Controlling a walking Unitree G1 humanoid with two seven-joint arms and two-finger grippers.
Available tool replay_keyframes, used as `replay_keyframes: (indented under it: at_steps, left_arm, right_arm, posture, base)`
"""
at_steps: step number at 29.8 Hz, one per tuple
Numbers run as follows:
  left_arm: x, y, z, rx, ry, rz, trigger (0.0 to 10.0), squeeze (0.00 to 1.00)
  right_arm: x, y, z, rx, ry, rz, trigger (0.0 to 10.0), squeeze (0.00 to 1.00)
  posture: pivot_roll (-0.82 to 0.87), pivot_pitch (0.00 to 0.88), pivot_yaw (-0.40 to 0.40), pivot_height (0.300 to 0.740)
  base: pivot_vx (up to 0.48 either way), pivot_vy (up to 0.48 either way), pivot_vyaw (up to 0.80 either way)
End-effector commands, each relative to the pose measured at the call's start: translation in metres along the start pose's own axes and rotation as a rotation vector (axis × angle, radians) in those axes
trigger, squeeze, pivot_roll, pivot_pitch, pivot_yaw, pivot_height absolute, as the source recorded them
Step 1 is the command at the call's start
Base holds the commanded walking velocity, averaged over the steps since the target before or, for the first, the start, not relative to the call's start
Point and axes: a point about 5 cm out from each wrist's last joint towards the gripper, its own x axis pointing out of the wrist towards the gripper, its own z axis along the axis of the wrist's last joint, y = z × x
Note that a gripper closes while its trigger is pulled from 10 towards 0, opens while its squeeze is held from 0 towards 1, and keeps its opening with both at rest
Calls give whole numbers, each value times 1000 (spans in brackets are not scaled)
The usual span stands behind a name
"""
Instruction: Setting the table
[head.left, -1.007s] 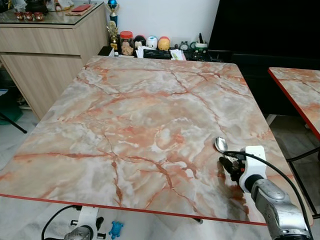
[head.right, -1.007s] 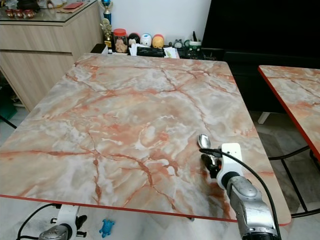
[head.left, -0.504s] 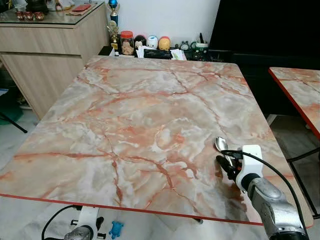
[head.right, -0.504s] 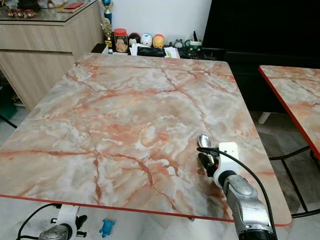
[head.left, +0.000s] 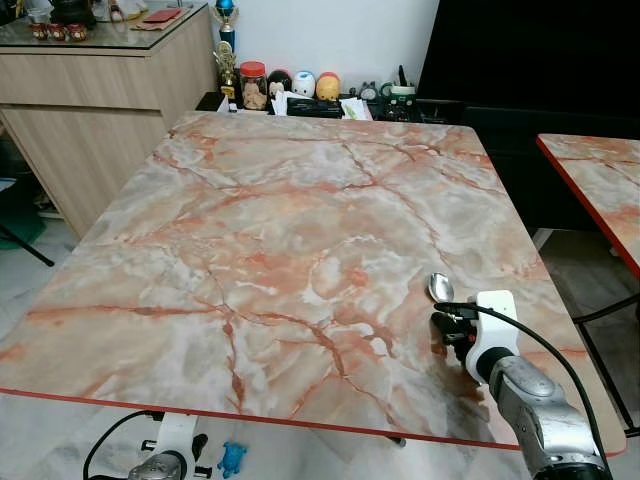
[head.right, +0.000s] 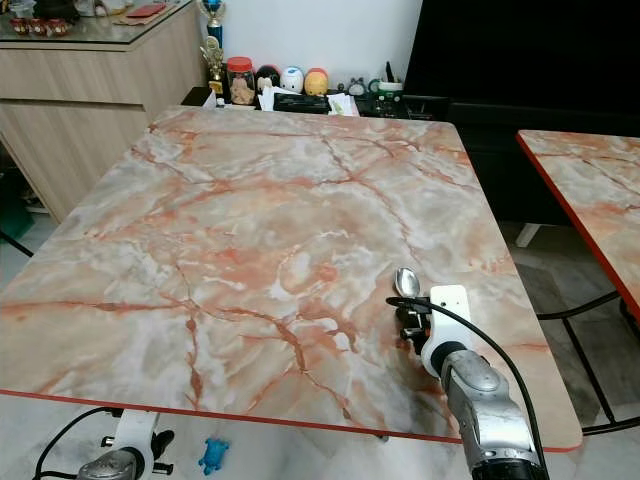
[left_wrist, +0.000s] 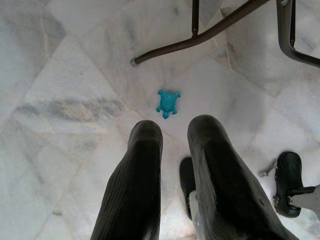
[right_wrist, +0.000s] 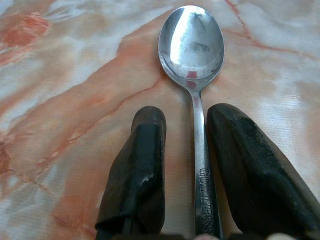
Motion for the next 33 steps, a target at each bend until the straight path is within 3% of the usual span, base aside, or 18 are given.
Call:
replay_keyframes:
  at_steps: [1,9,10,11,12,13,33]
  left_arm:
    - [-1,2,-5,2,21,-1,10000,0]
    - [-1,2,-5,-2,21,-1,10000,0]
    - [-1,2,-5,-3,20,-2,10000,0]
    - [-1,2,-5,-3,20,-2,10000,0]
    - [-1,2,-5,-3,20,-2,10000,0]
    - [-1,2,-5,-2,20,-2,10000,0]
    - [-1,0,-4,-5,15,-4,10000,0]
  right_arm:
    - [1,0,2,-9,0,-2,10000,0]
    - [1,-1,0,-13,6,-11,10000,0]
    - [1,-1,0,-12,8,-9,6275,0]
    - [1,-1,-1,-11,9,-8,6275,0]
    - [1,0,-2,-12,11,-4,314,0]
    - [1,1,-2,-14,13,5,0,0]
    - [4,13,0,-37,-5,35,0,0]
  posture:
    - [101,13,-34,740]
    - [99,14,-34,740]
    - [99,15,-35,740]
    - [99,15,-35,740]
    - [101,15,-36,740]
    - [101,15,-36,740]
    - [96,13,-39,740]
  base:
    - [0,0,0]
    - [0,0,0]
    - [0,0,0]
    - [0,0,0]
    - [0,0,0]
    - [0,0,0]
    - [0,0,0]
